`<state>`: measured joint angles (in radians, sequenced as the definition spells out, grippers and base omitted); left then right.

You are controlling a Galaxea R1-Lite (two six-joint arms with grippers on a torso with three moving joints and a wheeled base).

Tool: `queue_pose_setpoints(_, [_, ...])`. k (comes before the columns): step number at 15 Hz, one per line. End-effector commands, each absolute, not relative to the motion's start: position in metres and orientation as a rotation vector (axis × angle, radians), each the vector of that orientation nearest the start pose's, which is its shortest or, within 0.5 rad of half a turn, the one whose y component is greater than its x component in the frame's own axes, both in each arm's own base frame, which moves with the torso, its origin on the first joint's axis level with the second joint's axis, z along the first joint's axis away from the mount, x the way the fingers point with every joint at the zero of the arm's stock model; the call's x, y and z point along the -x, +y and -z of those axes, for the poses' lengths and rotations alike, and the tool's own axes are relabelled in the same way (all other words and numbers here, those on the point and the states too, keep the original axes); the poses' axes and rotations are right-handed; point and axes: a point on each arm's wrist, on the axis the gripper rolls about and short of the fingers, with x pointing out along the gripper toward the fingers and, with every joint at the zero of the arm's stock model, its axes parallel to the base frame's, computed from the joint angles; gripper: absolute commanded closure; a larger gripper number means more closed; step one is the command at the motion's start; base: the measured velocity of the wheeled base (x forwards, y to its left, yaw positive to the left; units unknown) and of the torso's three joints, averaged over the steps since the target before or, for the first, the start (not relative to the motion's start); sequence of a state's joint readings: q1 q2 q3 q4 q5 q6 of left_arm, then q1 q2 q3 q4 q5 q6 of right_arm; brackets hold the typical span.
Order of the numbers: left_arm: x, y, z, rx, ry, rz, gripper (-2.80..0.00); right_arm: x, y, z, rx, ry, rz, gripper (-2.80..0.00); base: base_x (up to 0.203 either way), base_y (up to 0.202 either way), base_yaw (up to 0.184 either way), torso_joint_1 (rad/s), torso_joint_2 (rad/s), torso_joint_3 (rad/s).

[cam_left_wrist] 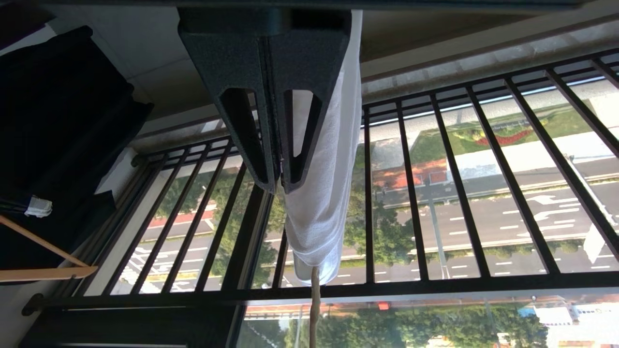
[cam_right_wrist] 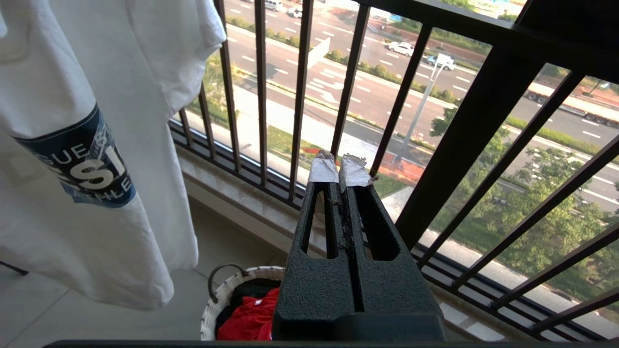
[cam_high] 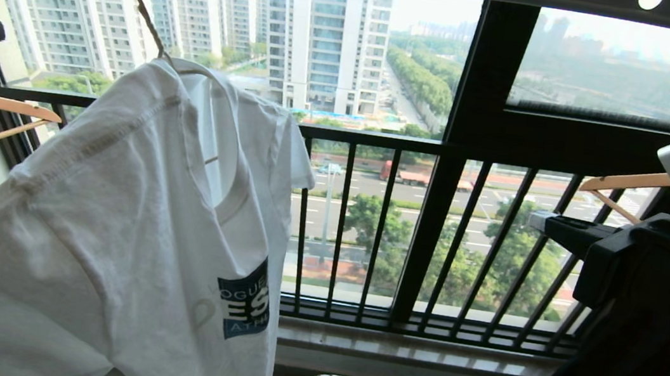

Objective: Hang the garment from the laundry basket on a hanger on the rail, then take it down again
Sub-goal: Take the clothes off the clothes rack

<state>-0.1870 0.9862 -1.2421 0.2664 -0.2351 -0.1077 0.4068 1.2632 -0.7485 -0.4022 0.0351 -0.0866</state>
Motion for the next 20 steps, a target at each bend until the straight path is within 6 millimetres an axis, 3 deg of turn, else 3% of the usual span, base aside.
queue_pose_setpoints(1, [-0.0834, -0.0211, -0.3669, 0.108, 0.032, 0.419, 0.00, -0.1840, 0.0805, -0.2540, 0.107, 0.091, -0.452, 0.00, 0.000, 0.000, 0.000, 0.166, -0.32, -0.178])
queue_pose_setpoints(13, [-0.0783, -0.0200, -0.3691, 0.106, 0.017, 0.417, 0.00, -0.1806, 0.0795, -0.2499, 0.152, 0.092, -0.461, 0.00, 0.000, 0.000, 0.000, 0.121, -0.25, -0.127])
queue_pose_setpoints(20, [-0.0804, -0.0205, -0.3671, 0.106, 0.032, 0.424, 0.00, -0.1766, 0.0791, -0.2522, 0.149, 0.078, -0.478, 0.00, 0.000, 0.000, 0.000, 0.012, -0.03, -0.011])
